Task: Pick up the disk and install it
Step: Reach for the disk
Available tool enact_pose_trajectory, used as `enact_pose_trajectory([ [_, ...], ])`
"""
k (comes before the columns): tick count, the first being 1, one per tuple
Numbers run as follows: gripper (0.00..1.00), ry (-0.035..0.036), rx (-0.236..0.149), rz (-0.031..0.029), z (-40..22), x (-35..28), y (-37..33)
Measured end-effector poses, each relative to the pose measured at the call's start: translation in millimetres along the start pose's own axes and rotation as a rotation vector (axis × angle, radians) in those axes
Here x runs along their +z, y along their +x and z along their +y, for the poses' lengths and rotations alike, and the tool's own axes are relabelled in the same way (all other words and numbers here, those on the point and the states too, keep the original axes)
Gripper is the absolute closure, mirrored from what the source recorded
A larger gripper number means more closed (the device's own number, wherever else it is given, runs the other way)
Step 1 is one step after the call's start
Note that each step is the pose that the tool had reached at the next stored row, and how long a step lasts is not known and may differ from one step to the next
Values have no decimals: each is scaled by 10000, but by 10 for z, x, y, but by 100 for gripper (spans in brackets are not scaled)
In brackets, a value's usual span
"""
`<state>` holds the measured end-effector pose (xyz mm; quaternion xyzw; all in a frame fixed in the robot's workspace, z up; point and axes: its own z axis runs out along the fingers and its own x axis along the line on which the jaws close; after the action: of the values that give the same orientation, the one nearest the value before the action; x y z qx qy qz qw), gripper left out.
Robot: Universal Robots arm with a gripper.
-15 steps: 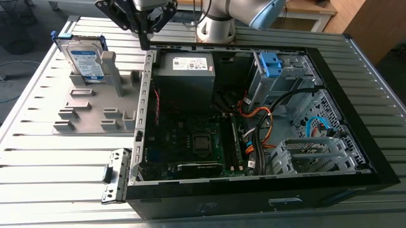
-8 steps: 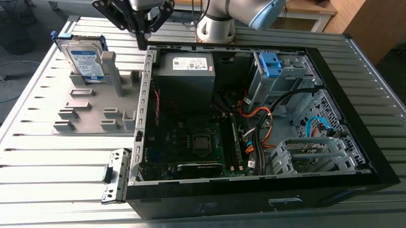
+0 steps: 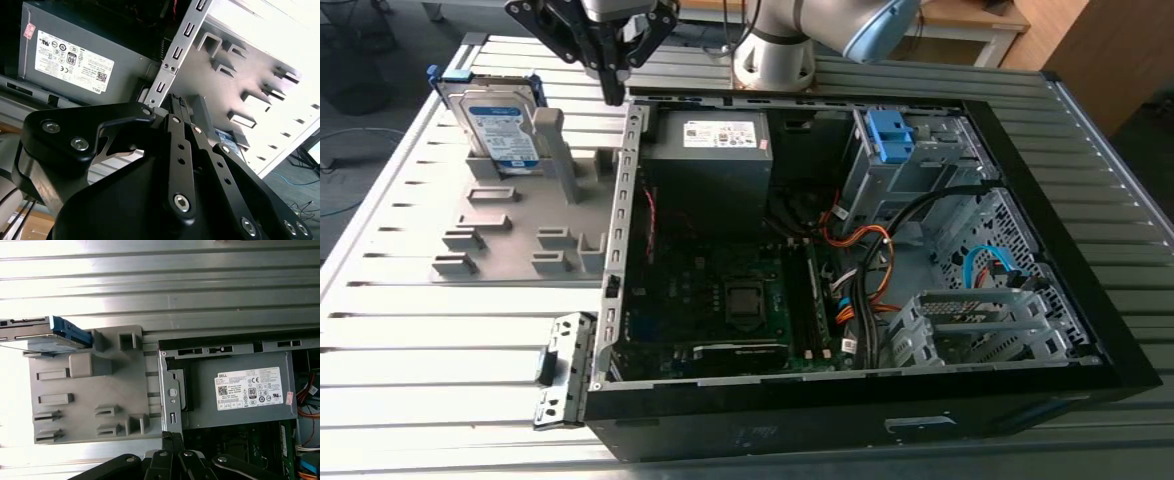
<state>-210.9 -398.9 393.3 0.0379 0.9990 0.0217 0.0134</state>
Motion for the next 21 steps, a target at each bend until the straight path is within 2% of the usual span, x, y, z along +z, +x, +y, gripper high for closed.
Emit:
enact_pose_trajectory([
  [21, 89, 0, 0, 0, -12, -4, 154],
])
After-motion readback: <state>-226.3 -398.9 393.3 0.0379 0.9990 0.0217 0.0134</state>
